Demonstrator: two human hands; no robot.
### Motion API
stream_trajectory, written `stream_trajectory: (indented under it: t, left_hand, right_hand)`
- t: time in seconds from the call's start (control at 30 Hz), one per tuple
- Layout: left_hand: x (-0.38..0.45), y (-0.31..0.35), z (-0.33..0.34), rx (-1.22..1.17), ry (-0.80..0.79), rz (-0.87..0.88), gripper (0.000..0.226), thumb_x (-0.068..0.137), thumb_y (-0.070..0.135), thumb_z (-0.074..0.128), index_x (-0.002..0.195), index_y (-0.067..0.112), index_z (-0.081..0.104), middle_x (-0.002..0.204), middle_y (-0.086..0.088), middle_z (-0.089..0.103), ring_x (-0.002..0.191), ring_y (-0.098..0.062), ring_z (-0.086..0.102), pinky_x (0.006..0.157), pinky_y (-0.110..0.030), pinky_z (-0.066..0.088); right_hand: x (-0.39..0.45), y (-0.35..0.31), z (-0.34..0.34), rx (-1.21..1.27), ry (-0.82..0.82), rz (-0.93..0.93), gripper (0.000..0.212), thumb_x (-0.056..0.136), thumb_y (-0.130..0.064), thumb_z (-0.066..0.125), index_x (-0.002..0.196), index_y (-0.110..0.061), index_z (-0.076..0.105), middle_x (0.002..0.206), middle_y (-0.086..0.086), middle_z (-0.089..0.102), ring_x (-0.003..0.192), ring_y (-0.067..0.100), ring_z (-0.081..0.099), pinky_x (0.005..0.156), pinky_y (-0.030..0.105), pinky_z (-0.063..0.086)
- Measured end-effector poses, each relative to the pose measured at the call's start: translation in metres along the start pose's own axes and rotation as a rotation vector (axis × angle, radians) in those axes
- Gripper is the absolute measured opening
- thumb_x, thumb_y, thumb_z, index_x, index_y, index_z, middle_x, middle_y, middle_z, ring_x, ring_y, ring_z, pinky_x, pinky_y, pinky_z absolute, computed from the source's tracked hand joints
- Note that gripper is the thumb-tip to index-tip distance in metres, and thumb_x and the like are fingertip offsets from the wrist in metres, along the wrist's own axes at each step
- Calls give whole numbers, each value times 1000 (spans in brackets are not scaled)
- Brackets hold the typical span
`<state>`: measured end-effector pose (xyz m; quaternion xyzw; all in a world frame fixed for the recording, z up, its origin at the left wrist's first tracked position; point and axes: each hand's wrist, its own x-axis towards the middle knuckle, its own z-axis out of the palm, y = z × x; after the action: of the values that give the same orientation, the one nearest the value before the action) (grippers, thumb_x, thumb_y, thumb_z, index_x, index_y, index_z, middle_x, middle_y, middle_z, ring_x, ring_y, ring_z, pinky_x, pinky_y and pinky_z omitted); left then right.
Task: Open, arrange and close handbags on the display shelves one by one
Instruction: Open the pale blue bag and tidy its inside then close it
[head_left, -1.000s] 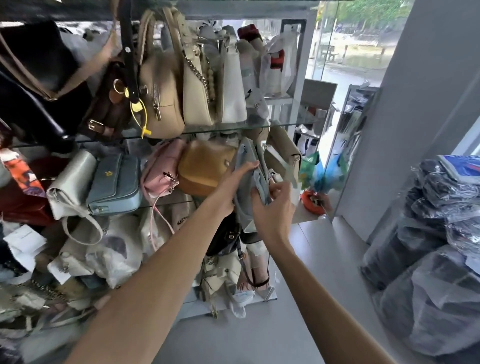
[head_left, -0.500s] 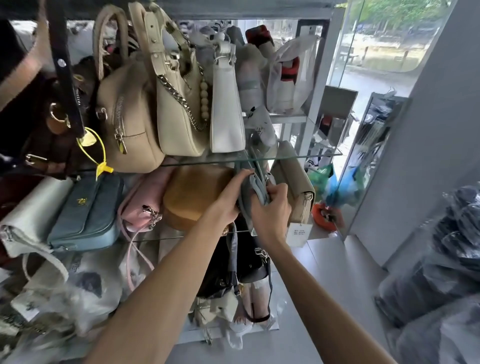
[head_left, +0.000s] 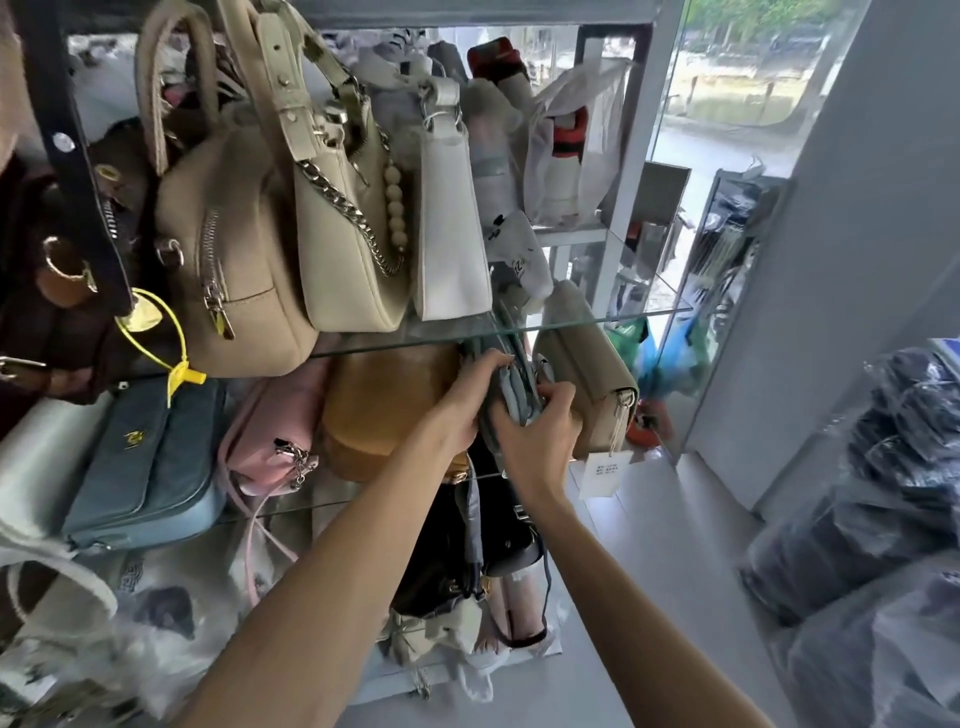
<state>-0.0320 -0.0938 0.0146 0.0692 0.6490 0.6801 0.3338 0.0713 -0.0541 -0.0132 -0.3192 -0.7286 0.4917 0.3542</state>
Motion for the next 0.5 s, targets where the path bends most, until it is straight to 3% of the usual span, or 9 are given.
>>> stream_trajectory:
  t: [0.07,0.13,0.27,0.33,0.4,0.43,0.5]
  left_hand:
    - [0,1,0,60,40,13,48,89,43,64,129,16,66,117,-8,74,98,-20,72,74,-30,52]
    - [-2,4,-3,168,53,36,43,94,47,59,130,23,64,118,-4,72,101,-20,69,74,-30,49]
    - [-13,4,-23,494,123,254,29,101,27,45,113,23,71,123,-8,70,111,-24,64,97,-39,52]
    - [-19,1,-36,883,173,374,40,97,34,44,129,22,65,134,-11,64,127,-31,57,108,-46,47]
    - [-30,-3,-40,1403,206,305,63,93,51,41,149,24,45,155,-24,40,146,-49,31,118,-64,28]
    - [-34,-5,-39,1573,223,226,69,94,53,41,157,27,33,163,-30,21,149,-57,14,115,-75,16]
    - [-41,-2,-33,1686,261,61,79,97,55,44,164,30,11,165,-35,-6,146,-67,-5,105,-86,7]
  right_hand:
    - [-2,-2,0,-95,29,14,53,73,-43,77,113,-24,48,112,0,60,107,27,51,95,44,44]
    - [-5,-3,-3,-201,87,9,61,72,-48,79,120,-22,52,120,3,56,110,29,49,101,46,41]
    - [-15,-12,-5,-228,254,-172,52,77,-49,80,115,-19,62,116,1,58,108,25,49,98,40,39]
    - [-19,-18,-3,-226,273,-312,34,83,-38,78,107,-18,65,111,1,60,103,22,50,91,38,41]
    - [-26,-24,-2,-176,222,-429,18,86,-25,75,99,-16,66,102,-3,61,95,14,51,84,31,43]
    - [-30,-28,-2,-140,168,-442,12,87,-22,73,95,-17,65,96,-6,62,89,11,53,79,26,43]
    - [-35,-33,-4,-97,8,-367,7,93,-22,68,90,-22,62,81,-14,62,74,4,57,65,15,41]
